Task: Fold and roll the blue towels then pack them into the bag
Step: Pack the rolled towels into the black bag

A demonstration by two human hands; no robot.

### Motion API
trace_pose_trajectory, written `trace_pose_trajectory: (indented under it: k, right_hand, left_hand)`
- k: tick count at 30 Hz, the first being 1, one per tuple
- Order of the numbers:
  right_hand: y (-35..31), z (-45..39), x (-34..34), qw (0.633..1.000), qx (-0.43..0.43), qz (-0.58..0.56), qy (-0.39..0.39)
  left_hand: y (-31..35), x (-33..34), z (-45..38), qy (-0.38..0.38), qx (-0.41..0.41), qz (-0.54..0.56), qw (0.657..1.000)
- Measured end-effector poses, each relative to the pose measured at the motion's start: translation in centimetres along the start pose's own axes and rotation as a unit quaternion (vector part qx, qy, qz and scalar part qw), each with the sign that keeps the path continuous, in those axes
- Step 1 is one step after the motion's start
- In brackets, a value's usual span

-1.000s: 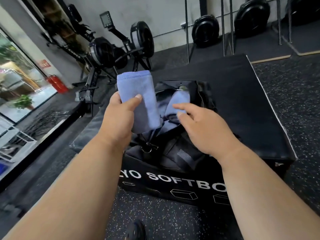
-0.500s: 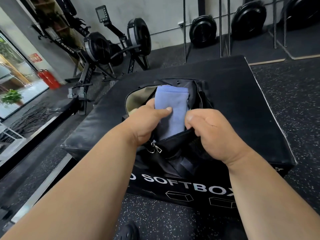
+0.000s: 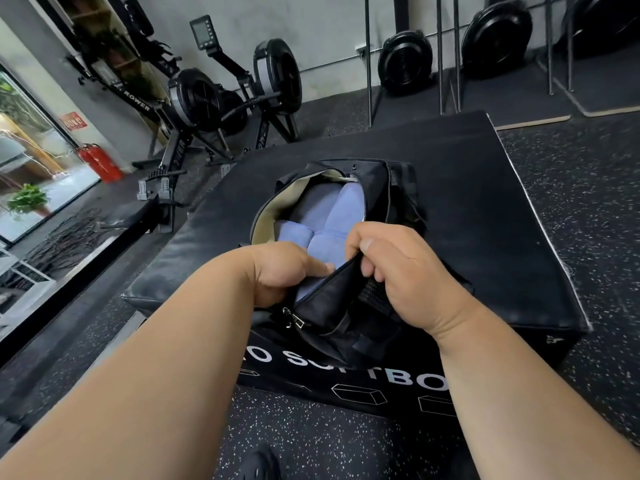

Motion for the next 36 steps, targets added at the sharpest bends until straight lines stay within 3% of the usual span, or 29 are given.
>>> trace_pose_trajectory:
  k: [8, 12, 16, 20, 23, 25, 30, 34, 36]
  right_hand:
    - [0.4, 0.0, 0.4, 1.0, 0.018, -0.02, 0.0]
    - [0.7, -0.2, 0.7, 0.999, 0.025, -0.037, 0.004]
    - [1.2, -0.4, 0.6, 0.998, 0.049, -0.044, 0.011]
    - [1.4, -0.5, 0.6, 0.996, 0.081, -0.029, 0.021]
    - [1.3, -0.6, 1.0, 0.995, 0.089, -0.009, 0.034]
    - [1.6, -0.7, 1.3, 0.993, 0.103, 0.0, 0.053]
    - [2.1, -1.0, 1.6, 0.986, 0.137, -0.023, 0.089]
    - [-0.1, -1.4, -0.2, 0.981, 0.087, -0.103, 0.139]
    - [-0.7, -1.5, -0.8, 0.976, 0.072, -0.131, 0.158]
  left_hand:
    - [1.2, -0.5, 1.1, 0.103, 0.039, -0.154, 0.982]
    - [2.8, -1.3, 2.5, 0.203, 0.045, -0.404, 0.891]
    - [3.5, -3.3, 4.1, 0.312, 0.119, -0.375, 0.865]
    - [3.5, -6.4, 6.5, 0.441, 0.211, -0.31, 0.815]
    - [1.5, -7.8, 5.9, 0.422, 0.146, -0.278, 0.85]
    - [0.6, -7.4, 5.0, 0.387, 0.144, -0.267, 0.871]
    - [4.2, -6.7, 6.8, 0.449, 0.238, -0.308, 0.804]
    - [8.4, -6.3, 8.8, 0.454, 0.324, -0.345, 0.755]
    - [10.0, -6.9, 9.6, 0.453, 0.354, -0.332, 0.748]
Point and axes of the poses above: each hand's wrist, its own z-axis away from the middle knuckle, its own x-axis out of the palm, y = z × x, the point moved 7 cm from there along -z, towards the middle knuckle, and after that the axes turned 6 degrees about z, right-handed, at the moved point
